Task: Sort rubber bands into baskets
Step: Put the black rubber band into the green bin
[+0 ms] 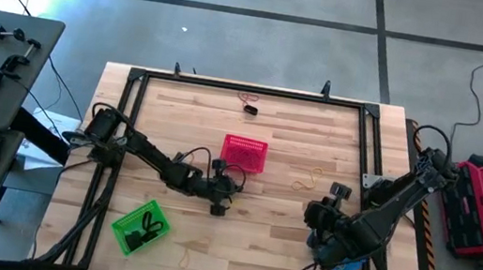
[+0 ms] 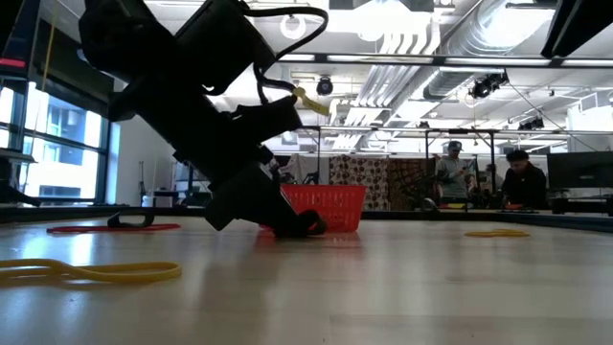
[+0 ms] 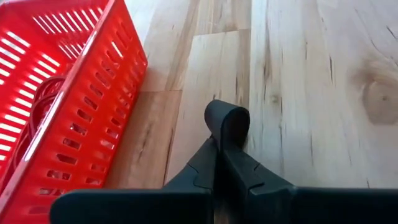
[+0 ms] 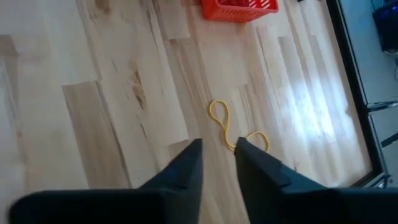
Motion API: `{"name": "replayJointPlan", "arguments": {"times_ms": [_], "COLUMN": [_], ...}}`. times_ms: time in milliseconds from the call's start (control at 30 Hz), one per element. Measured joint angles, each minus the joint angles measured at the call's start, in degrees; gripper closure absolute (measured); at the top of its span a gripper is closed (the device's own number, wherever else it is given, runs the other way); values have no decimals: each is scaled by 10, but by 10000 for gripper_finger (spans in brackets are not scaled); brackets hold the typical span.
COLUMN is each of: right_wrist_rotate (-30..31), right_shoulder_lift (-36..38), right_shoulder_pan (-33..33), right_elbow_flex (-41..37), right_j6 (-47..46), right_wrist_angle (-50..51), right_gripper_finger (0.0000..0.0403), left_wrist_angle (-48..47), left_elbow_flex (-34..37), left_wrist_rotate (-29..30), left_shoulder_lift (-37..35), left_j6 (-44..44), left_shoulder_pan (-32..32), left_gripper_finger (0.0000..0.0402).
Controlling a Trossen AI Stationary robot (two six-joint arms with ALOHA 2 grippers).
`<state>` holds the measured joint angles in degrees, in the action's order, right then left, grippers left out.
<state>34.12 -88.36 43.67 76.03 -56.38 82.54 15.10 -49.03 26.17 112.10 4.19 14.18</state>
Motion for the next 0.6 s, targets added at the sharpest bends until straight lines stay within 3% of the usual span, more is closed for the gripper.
{"name": "replayJointPlan", "arguments": {"times_ms": [200,400,600], "right_wrist_rotate": [18,27,33], "right_shoulder_lift": [0,0,0], "right_shoulder_pan": [-25,-54,-78], "right_elbow_flex": [0,0,0], "right_j6": [47,104,153], "right_wrist_angle": [0,-20,-42], "right_gripper_finger": [395,399,402], "left_wrist_angle": [-34,-85,-147], "left_elbow_flex": [3,2,3], "left_wrist_rotate": [-40,-125,-169], "left_shoulder_lift": [-33,-101,-167], "left_j6": [-22,-29,-44], "left_shoulder_pan": [12,23,49], "left_gripper_finger": [400,401,401]}}
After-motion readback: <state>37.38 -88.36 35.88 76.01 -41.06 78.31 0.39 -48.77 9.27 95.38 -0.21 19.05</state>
